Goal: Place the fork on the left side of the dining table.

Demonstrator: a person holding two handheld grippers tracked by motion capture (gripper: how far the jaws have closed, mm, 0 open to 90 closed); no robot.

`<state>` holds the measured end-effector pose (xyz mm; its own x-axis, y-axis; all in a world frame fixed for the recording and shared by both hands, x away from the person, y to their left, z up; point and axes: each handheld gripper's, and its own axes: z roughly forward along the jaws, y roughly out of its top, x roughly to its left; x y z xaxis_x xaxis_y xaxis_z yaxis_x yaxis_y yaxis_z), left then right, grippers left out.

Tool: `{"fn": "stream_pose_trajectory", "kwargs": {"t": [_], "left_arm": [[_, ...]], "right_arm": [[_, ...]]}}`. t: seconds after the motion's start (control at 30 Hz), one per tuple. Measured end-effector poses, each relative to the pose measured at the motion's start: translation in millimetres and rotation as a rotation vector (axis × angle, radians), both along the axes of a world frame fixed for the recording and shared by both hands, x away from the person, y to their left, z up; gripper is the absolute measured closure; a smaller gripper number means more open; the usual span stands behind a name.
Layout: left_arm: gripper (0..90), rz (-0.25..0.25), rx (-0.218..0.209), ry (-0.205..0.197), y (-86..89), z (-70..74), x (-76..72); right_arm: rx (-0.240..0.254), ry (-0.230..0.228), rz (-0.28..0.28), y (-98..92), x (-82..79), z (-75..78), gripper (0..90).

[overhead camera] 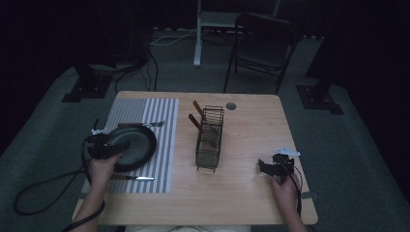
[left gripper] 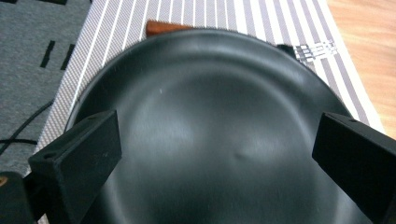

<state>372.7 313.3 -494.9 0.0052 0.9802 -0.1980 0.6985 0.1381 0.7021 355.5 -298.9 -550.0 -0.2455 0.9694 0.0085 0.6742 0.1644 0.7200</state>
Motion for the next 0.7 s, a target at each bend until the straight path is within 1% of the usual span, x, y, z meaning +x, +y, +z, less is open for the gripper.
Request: {"fn": "stream_pose_trajectory", "kwargs": {"t": [0.03, 0.13, 0.2, 0.27, 0.3, 0.4, 0.47, 0.53, 0.63, 0.67, 0.7], "left_arm": [[1.5, -0.011, 0.0, -0.006, -0.2, -0.1, -7.1], [1.5, -0.032, 0.007, -0.017, -3.3, 0.7, -17.0], [1.4, -0.047, 0.039, -0.023, -6.3, 1.1, -24.8], [1.4, -0.052, 0.027, -0.028, -6.7, 1.0, -31.7], [1.4, -0.056, 0.036, -0.03, -6.4, 1.3, -34.5], [1.5, -0.06, 0.03, -0.032, -5.3, 2.5, -42.3], [1.5, -0.078, 0.014, -0.029, -4.7, 3.0, -48.1], [1.4, -0.1, 0.036, -0.034, -7.2, 2.2, -54.3], [1.4, -0.107, 0.033, -0.032, -7.5, 0.2, -62.9], [1.4, -0.108, 0.043, -0.029, -7.5, -0.3, -65.5], [1.4, -0.11, 0.045, -0.03, -6.9, -0.9, -68.2]], "right_arm": [[0.0, 0.0, 0.0, 0.0, 0.0, 0.0, 12.1], [0.0, 0.0, 0.0, 0.0, 0.0, 0.0, 12.1], [0.002, 0.0, -0.001, 0.2, 0.0, 0.1, 12.1], [0.002, 0.0, -0.001, 0.2, 0.0, 0.0, 12.1], [0.002, 0.0, -0.001, 0.2, 0.0, 0.0, 12.1], [0.002, 0.0, -0.001, 0.2, 0.0, 0.0, 12.1], [0.002, 0.0, -0.001, 0.2, 0.0, 0.0, 12.1], [0.001, 0.001, -0.001, 0.1, 0.0, 0.1, 12.1], [0.001, 0.001, -0.001, 0.1, 0.0, 0.1, 12.1], [0.001, 0.001, -0.001, 0.1, 0.0, 0.1, 12.1], [0.001, 0.001, -0.001, 0.1, 0.0, 0.1, 12.1]]}}
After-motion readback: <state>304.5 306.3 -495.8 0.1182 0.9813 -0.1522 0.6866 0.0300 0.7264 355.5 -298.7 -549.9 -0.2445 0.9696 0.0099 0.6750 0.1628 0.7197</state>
